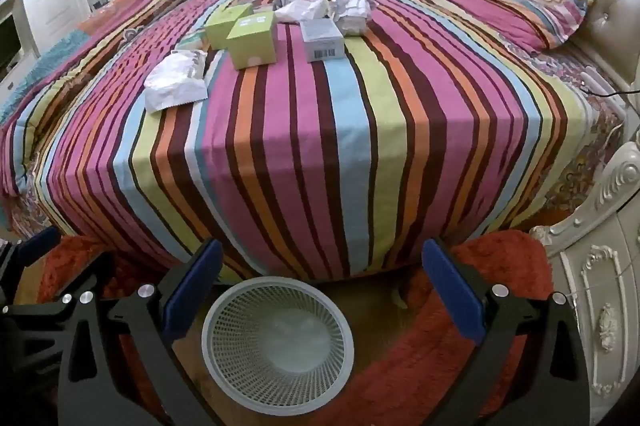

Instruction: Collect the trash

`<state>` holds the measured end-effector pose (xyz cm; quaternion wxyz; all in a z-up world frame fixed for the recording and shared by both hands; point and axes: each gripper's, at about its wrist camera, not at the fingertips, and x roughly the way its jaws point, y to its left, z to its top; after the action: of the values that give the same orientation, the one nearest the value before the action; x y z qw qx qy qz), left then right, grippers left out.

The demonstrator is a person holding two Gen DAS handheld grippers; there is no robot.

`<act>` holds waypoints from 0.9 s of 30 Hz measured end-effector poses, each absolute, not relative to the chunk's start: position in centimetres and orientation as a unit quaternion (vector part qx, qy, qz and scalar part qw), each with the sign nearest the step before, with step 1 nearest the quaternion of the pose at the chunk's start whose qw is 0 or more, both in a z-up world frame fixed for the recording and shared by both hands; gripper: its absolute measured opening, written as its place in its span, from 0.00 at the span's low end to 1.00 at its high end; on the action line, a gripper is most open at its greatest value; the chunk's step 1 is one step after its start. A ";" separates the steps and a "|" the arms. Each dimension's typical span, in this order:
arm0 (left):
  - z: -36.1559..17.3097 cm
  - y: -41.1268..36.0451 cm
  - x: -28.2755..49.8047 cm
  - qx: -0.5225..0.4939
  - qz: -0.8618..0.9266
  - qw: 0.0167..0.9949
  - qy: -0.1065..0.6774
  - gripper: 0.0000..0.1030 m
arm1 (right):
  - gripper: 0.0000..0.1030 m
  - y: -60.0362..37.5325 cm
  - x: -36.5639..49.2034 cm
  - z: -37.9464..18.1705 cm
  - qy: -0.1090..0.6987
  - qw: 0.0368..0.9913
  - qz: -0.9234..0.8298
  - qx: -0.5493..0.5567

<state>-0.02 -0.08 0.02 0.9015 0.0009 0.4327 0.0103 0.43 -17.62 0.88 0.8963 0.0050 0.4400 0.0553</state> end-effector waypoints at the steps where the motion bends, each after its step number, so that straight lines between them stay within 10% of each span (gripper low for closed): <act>1: 0.0 -0.1 0.0 0.003 0.011 0.900 0.435 0.94 | 0.93 -17.7 0.5 0.9 0.438 0.897 0.056 0.005; 27: -0.3 0.2 0.0 -0.008 0.013 0.900 0.435 0.94 | 0.93 -17.5 0.5 0.5 0.457 0.887 0.059 0.006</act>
<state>-0.01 0.20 -0.29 0.9005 -0.0082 0.4346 0.0130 0.47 -17.55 0.52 0.8874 0.0056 0.4571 0.0593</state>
